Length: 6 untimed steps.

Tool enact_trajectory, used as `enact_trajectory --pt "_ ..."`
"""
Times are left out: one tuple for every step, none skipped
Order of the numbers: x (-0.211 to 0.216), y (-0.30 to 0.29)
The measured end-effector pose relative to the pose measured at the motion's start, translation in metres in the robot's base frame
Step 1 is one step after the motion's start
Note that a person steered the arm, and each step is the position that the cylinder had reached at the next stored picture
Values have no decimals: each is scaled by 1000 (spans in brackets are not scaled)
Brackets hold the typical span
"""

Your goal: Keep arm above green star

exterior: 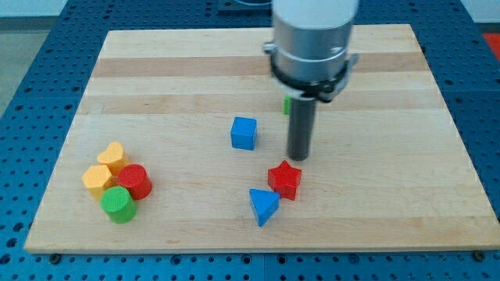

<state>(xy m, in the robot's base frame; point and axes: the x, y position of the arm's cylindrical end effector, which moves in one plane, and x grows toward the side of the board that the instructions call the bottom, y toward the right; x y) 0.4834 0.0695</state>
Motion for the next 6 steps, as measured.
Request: enact_trajectory --pt "-42 45" --pt "-110 60" --pt "-166 54" --pt "-170 52" --pt "-167 20" --pt "-158 -25"
